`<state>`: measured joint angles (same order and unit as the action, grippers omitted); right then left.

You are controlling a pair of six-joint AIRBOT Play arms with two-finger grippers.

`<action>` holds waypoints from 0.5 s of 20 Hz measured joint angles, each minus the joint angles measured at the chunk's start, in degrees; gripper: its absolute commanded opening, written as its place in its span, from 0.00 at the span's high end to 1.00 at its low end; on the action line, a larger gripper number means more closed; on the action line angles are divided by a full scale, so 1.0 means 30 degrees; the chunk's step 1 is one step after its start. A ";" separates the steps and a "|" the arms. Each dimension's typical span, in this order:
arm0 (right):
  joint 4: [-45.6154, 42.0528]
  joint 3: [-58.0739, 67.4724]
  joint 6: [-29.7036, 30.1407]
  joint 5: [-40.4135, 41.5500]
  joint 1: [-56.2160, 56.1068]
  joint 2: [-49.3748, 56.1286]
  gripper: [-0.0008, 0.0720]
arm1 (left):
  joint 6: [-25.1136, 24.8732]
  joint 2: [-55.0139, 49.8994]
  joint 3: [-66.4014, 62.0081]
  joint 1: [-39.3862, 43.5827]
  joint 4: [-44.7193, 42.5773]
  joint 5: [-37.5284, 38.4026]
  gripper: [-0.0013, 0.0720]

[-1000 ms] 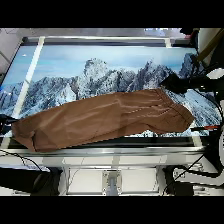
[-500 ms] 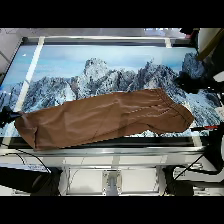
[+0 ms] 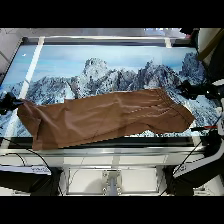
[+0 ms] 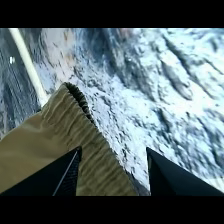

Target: Fold the clothes and pants, and hang the long-sleeved shirts on hangers.

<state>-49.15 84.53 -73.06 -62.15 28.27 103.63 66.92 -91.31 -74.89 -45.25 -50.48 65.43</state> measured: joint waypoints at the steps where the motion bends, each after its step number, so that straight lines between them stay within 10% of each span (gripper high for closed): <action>1: 0.0204 0.0503 0.0277 -0.0364 -0.0138 0.0597 0.36 | 0.0160 0.0073 0.0000 0.0131 -0.0007 -0.0153 0.97; 10: 0.0342 0.3876 0.1137 -0.3096 -0.1916 0.3869 0.37 | 0.0663 0.0291 0.0000 0.0568 0.0000 -0.0561 0.97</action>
<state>-48.12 96.16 -69.65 -71.44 22.52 115.24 68.90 -90.43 -74.89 -43.55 -50.48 63.75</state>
